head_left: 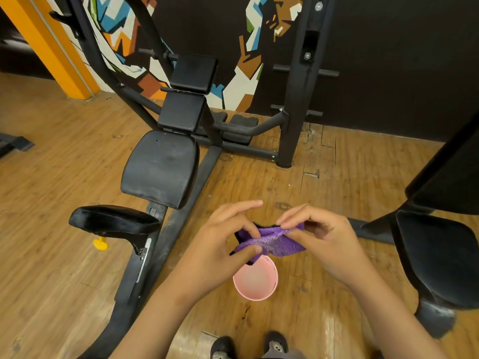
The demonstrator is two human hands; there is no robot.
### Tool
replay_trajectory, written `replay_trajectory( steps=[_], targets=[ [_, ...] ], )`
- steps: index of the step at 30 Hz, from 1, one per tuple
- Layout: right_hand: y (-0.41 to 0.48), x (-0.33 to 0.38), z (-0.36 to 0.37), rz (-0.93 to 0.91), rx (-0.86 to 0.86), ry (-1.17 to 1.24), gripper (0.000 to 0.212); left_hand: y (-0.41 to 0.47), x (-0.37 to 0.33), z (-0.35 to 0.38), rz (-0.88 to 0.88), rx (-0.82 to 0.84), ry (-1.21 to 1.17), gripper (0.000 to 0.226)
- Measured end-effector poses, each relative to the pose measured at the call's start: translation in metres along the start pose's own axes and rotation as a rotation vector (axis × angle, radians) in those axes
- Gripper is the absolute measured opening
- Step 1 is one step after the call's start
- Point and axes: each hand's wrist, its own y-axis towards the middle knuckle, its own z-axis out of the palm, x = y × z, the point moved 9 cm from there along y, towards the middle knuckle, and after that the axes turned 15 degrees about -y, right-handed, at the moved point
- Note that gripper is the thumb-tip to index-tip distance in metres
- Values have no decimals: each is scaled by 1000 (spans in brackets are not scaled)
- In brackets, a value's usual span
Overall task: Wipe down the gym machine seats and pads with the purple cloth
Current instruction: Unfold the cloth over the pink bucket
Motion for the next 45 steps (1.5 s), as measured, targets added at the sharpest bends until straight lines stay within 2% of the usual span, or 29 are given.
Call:
replay_trajectory(
  steps=[6, 11, 14, 18, 21, 26, 29, 34, 38, 41, 43, 45],
  targets=[
    [-2, -6, 0, 42, -24, -17, 39, -3, -2, -7, 26, -12, 55, 7],
    [-6, 2, -4, -37, -107, -171, 28, -11, -2, -8, 68, -47, 181, 5],
    [-11, 6, -6, -71, -148, -257, 26, -12, 0, -9, 84, -32, 290, 13],
    [-10, 6, 0, -63, -134, -211, 27, -13, 16, -13, -38, 0, 221, 27],
    [-3, 3, 10, 15, -97, -200, 28, -9, 32, -12, -139, 10, 120, 39],
    [10, 6, 22, 83, -37, -233, 26, 4, 22, -8, -114, 56, 64, 39],
    [19, 7, 28, 138, 59, -87, 25, 14, 20, -7, -125, 110, -55, 37],
    [35, 14, 27, 109, 106, -1, 16, 30, 22, -10, -211, 181, -260, 17],
    [29, 2, 27, 209, 124, 349, 11, 29, 31, -15, -272, 171, -564, 8],
    [23, 7, 31, 93, 180, 214, 22, 20, 40, -12, -342, 174, -876, 19],
    [20, 17, 42, 14, 255, 120, 34, 14, 37, -4, -364, 217, -1096, 15],
    [19, 29, 50, -47, 291, 70, 34, 11, 38, -1, -381, 198, -1208, 14]
  ],
)
